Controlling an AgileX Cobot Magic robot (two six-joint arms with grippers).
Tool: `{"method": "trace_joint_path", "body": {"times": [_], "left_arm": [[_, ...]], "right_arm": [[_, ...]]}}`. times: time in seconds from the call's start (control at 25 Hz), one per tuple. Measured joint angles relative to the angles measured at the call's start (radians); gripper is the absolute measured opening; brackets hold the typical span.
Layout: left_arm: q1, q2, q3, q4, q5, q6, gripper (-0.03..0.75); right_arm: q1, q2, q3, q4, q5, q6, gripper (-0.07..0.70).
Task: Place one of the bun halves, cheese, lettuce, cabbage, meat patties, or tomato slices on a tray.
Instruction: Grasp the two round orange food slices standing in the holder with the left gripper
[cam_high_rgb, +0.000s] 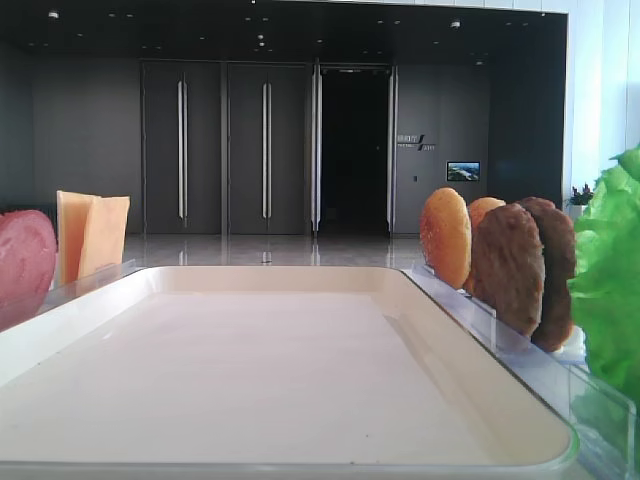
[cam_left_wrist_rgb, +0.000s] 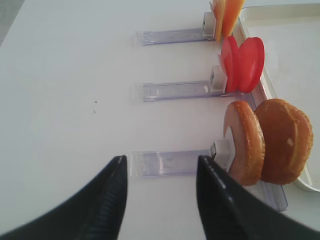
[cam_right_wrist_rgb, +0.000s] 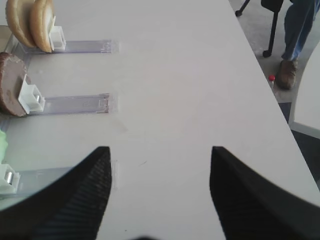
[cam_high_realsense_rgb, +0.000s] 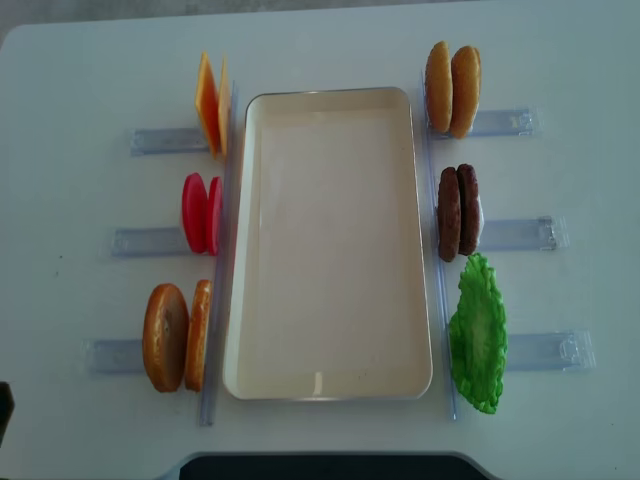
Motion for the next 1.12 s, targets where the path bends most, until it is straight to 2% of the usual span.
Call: {"method": "trace_joint_path", "body": {"times": [0.12,0.24,0.44,0.56,0.84,1.12], "left_arm": [[0.000,0.000,0.000,0.000,0.000,0.000,0.482],[0.000,0.000,0.000,0.000,0.000,-0.001,0.521],[0.000,0.000,-0.001,-0.001,0.002,-0.039,0.530],[0.000,0.007,-0.027,-0.001,0.021,-0.046,0.531],[0.000,0.126,-0.154,0.014,0.052,-0.066,0.531],[0.000,0.309,-0.309,0.139,0.069,-0.089,0.531]], "right_arm": [[0.000,0.000,0.000,0.000,0.000,0.000,0.416],[0.000,0.000,0.000,0.000,0.000,0.000,0.416],[0.000,0.000,0.000,0.000,0.000,0.000,0.416],[0.000,0.000,0.000,0.000,0.000,0.000,0.416],[0.000,0.000,0.000,0.000,0.000,0.000,0.416],[0.000,0.000,0.000,0.000,0.000,0.000,0.416]]}}
